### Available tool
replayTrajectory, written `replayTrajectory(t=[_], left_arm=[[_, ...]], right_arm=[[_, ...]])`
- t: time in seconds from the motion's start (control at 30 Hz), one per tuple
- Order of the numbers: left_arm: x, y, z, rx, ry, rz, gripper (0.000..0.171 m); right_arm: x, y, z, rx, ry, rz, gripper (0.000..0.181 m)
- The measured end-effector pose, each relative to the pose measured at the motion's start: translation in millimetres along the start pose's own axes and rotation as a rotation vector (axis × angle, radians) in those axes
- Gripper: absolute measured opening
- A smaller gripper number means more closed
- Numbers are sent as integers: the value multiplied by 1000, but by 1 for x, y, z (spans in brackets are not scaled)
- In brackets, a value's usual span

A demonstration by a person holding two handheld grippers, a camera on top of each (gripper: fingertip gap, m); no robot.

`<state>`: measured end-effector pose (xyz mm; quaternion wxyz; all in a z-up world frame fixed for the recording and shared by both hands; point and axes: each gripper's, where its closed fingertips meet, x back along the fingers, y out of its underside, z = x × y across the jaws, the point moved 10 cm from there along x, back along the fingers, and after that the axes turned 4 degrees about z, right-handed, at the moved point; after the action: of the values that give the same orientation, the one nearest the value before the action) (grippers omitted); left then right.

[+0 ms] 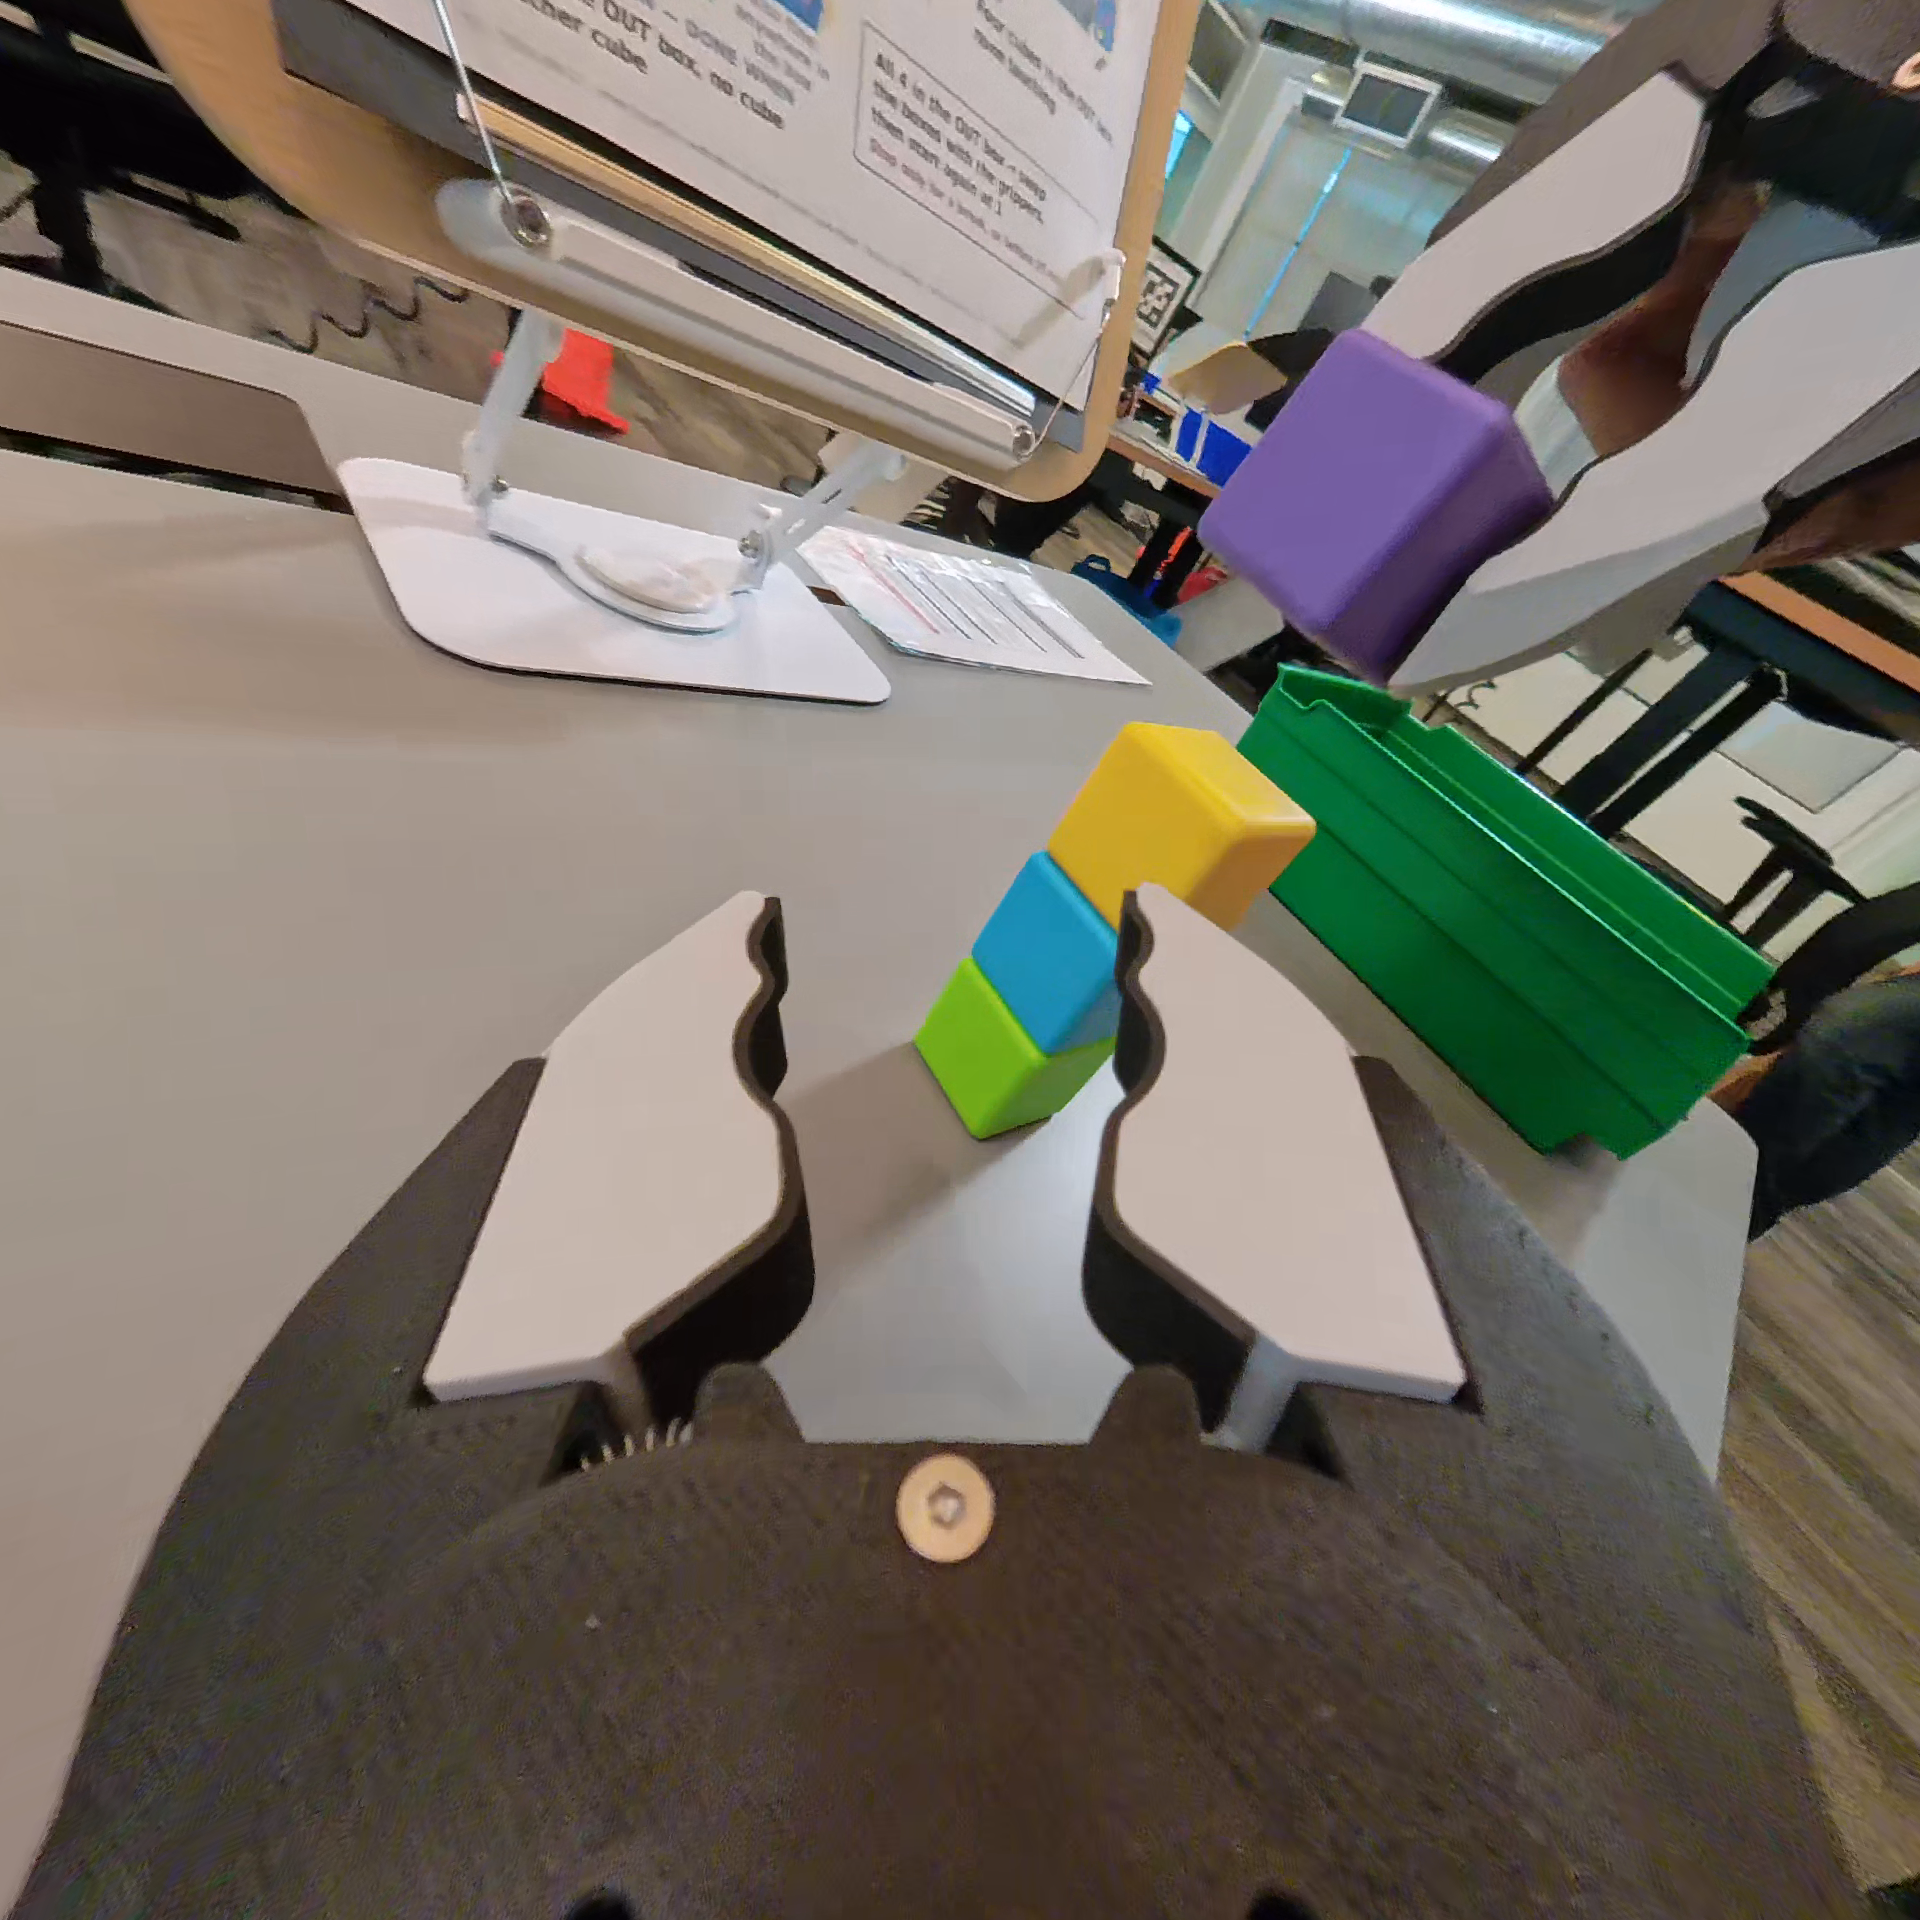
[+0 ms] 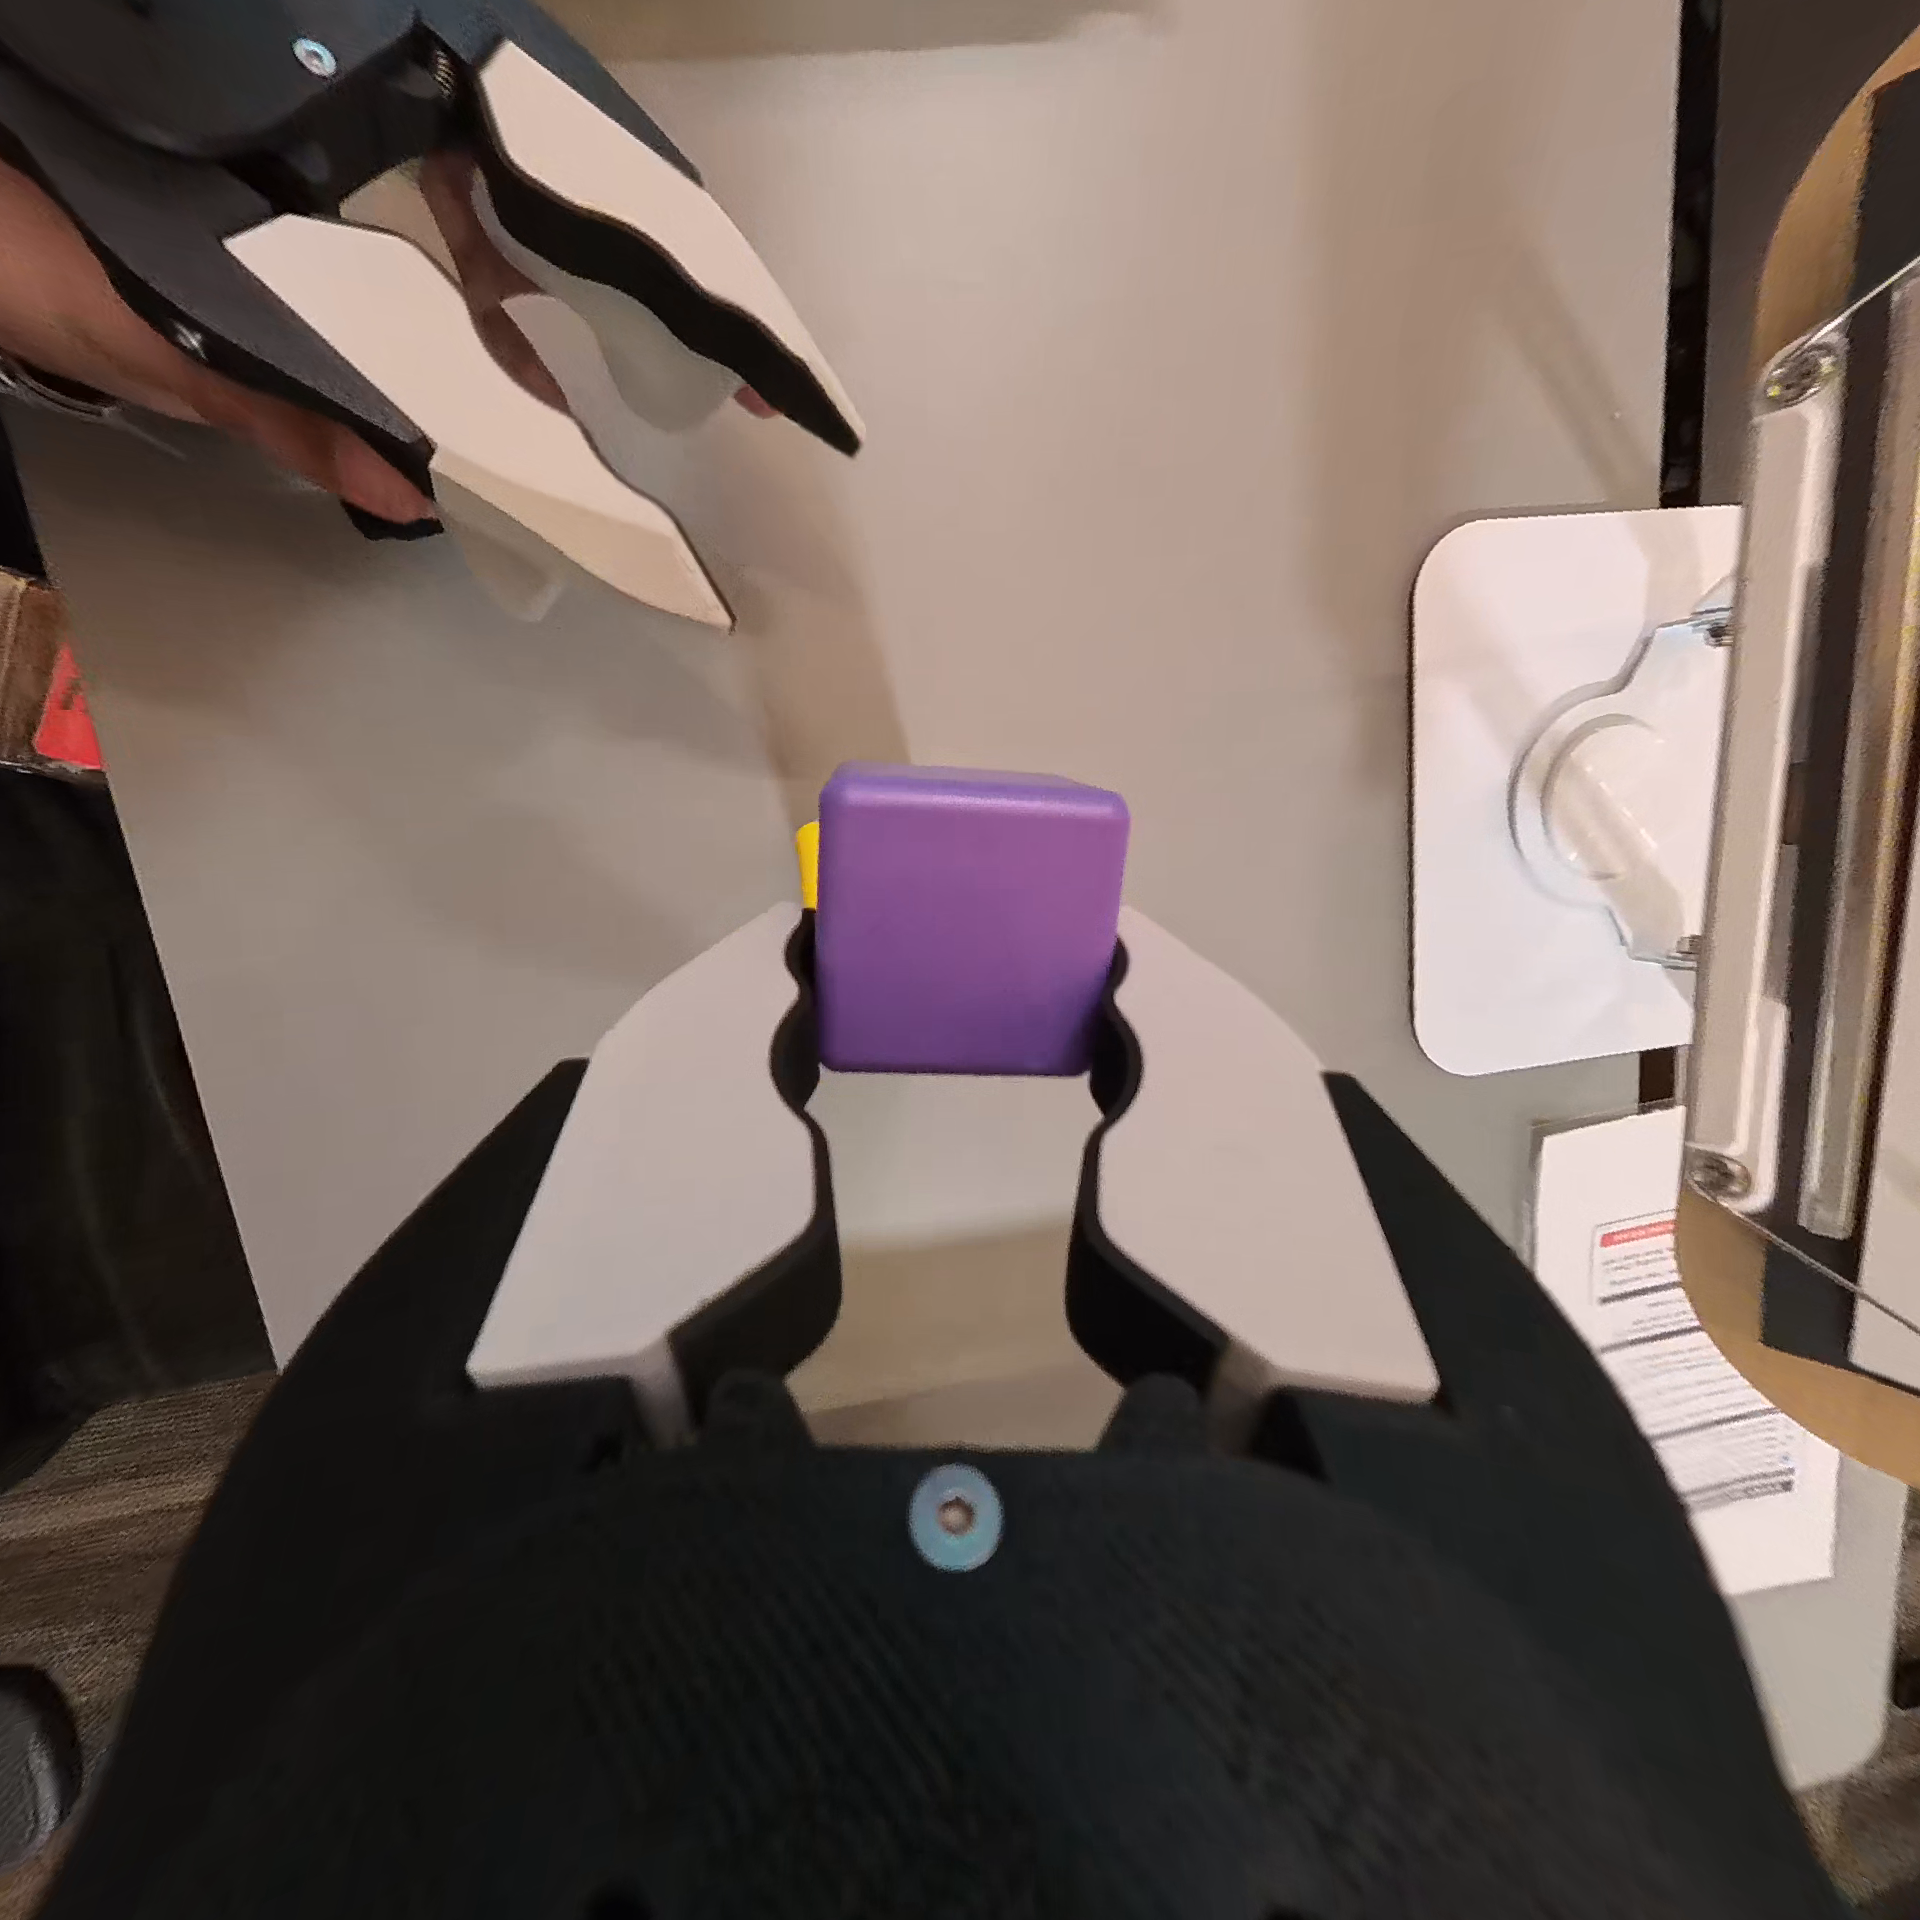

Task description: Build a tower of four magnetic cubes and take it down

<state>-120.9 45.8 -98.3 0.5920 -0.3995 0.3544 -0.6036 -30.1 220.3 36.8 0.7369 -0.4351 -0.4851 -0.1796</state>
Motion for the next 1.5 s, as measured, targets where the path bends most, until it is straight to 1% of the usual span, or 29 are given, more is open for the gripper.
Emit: replayTrajectory(t=[0.1, 0.17, 0.43, 1.07, 1.27, 1.5], left_arm=[[-5, 1, 1, 15, 31, 3, 68], [-5, 2, 0, 6, 20, -9, 69], [1, 2, -8, 10, -19, 5, 67], [5, 1, -12, -1, -34, 2, 67], [4, 2, -12, -7, -33, -3, 67], [3, 3, -13, -4, -35, -8, 67]], right_arm=[[-6, 2, 2, -14, -16, 3, 51], [-8, 2, 4, -13, -13, 5, 51], [-12, 0, 8, 5, -5, 14, 51], [-8, 6, 1, 15, -34, -20, 51], [-11, 8, 2, 32, -57, -61, 51], [-14, 3, -3, 96, -39, -148, 51]])
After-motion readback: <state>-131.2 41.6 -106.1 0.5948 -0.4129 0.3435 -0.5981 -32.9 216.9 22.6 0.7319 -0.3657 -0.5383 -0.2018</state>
